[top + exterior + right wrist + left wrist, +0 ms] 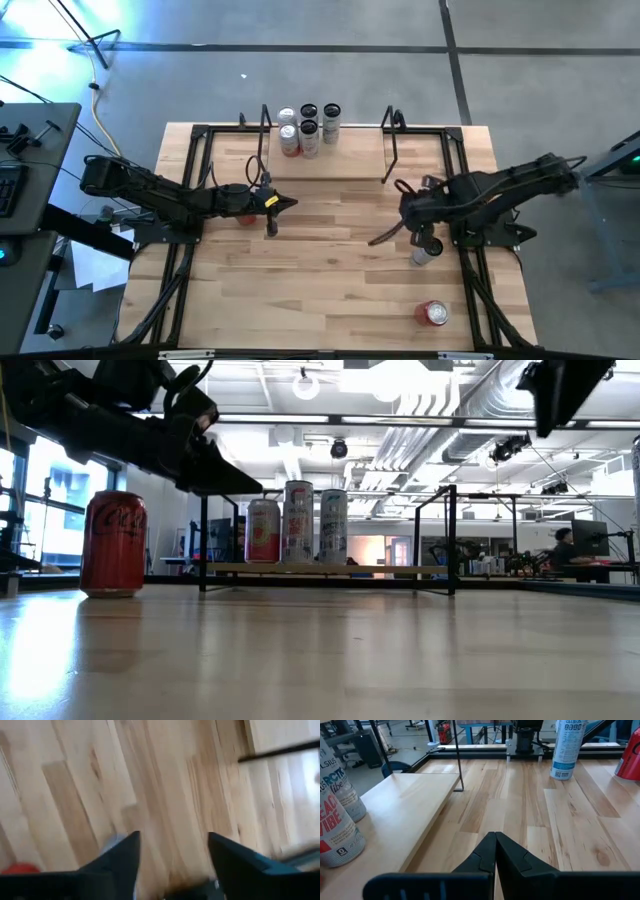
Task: Place canned beverage on shelf
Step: Put the white blue soda can on the shelf aligned with the other white blue soda can
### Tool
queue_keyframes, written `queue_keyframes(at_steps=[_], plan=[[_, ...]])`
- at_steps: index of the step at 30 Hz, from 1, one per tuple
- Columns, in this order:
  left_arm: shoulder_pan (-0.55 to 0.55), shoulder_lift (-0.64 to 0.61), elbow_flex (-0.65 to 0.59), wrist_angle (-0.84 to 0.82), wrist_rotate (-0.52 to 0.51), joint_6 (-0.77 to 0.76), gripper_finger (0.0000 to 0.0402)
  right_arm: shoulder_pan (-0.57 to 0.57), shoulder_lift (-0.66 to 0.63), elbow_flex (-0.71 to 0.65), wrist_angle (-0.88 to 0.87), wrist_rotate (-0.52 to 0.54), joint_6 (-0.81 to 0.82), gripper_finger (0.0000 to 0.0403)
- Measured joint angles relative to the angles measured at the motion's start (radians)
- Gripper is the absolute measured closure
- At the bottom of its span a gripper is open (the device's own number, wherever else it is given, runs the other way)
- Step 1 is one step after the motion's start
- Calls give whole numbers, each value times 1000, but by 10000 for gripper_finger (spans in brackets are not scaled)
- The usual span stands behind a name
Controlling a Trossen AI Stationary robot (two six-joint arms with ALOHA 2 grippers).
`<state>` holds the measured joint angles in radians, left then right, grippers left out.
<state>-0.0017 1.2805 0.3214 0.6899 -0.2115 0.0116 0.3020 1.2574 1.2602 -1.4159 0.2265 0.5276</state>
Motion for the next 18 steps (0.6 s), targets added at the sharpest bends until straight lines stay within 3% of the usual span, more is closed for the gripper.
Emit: queue_keyframes(at_steps=[6,18], plan=[[0,0,0,-16,0,0,401,102,85,72,-159,-45,95,106],[0,0,0,-20,0,-7,401,239,182,68,-152,-104,130,95]])
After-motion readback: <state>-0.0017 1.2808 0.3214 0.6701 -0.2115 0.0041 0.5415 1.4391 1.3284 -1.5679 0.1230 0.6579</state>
